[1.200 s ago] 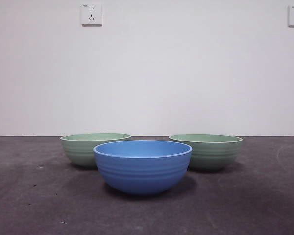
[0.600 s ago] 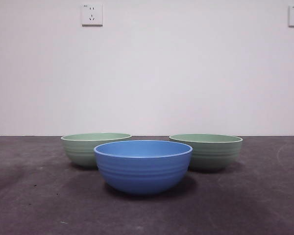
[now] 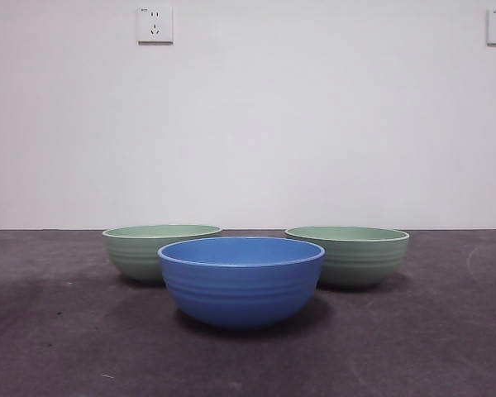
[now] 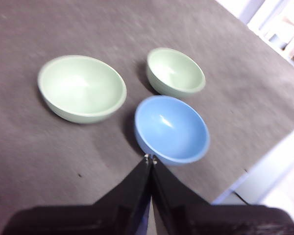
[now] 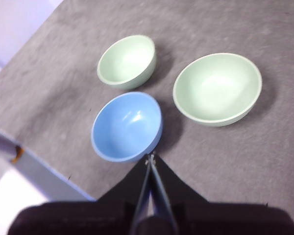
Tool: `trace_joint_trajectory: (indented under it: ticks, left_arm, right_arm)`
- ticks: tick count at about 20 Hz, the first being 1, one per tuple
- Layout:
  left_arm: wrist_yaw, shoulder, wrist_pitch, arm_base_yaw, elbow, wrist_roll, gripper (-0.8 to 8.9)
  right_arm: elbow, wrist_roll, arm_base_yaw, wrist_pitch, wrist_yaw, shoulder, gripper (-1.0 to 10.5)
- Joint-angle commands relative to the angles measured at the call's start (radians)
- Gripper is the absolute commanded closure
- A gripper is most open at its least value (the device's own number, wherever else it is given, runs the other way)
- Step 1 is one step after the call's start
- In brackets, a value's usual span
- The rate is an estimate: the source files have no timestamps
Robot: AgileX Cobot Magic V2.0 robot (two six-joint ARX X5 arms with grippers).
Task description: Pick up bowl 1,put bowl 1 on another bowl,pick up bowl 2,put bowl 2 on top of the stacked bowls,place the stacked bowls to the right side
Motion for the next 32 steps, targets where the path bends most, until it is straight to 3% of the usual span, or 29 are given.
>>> trace_joint_trajectory:
  ticks: [1, 9, 11, 14, 15, 17, 28, 32]
  left_arm:
    - [0.02, 0.021, -0.059, -0.003, 0.036, 0.088, 8.21]
    - [0.008, 0.027, -0.103, -0.005, 0.088, 0.103, 7.93]
    - [0.009, 0.027, -0.105, -0.005, 0.095, 0.1, 6.35]
    - [0.009, 0.027, -0.106, -0.005, 0.095, 0.098, 3.11]
    - [0.009, 0.027, -0.107, -0.005, 0.095, 0.092, 2.7]
    - [0.009, 0.027, -0.107, -0.005, 0.095, 0.073, 2.74]
    - [0.008, 0.027, -0.106, -0.005, 0.095, 0.05, 2.74]
    - [0.008, 0.027, -0.105, -0.005, 0.095, 0.05, 2.74]
  right_arm:
    - [0.042, -0.08, 0.016, -0.082, -0.002, 0.02, 9.6]
    - [0.055, -0.103, 0.033, -0.152, 0.005, 0.027, 9.3]
    - [0.055, -0.095, 0.033, -0.152, 0.005, 0.027, 8.2]
    - [0.055, -0.066, 0.033, -0.149, 0.005, 0.027, 5.7]
    - [0.055, -0.052, 0.033, -0.148, 0.005, 0.027, 4.9]
    - [0.055, -0.04, 0.033, -0.149, 0.005, 0.027, 4.0]
    - [0.055, 0.009, 0.033, -0.146, 0.008, 0.036, 4.1]
    - [0.055, 0.066, 0.033, -0.111, 0.042, 0.066, 4.1]
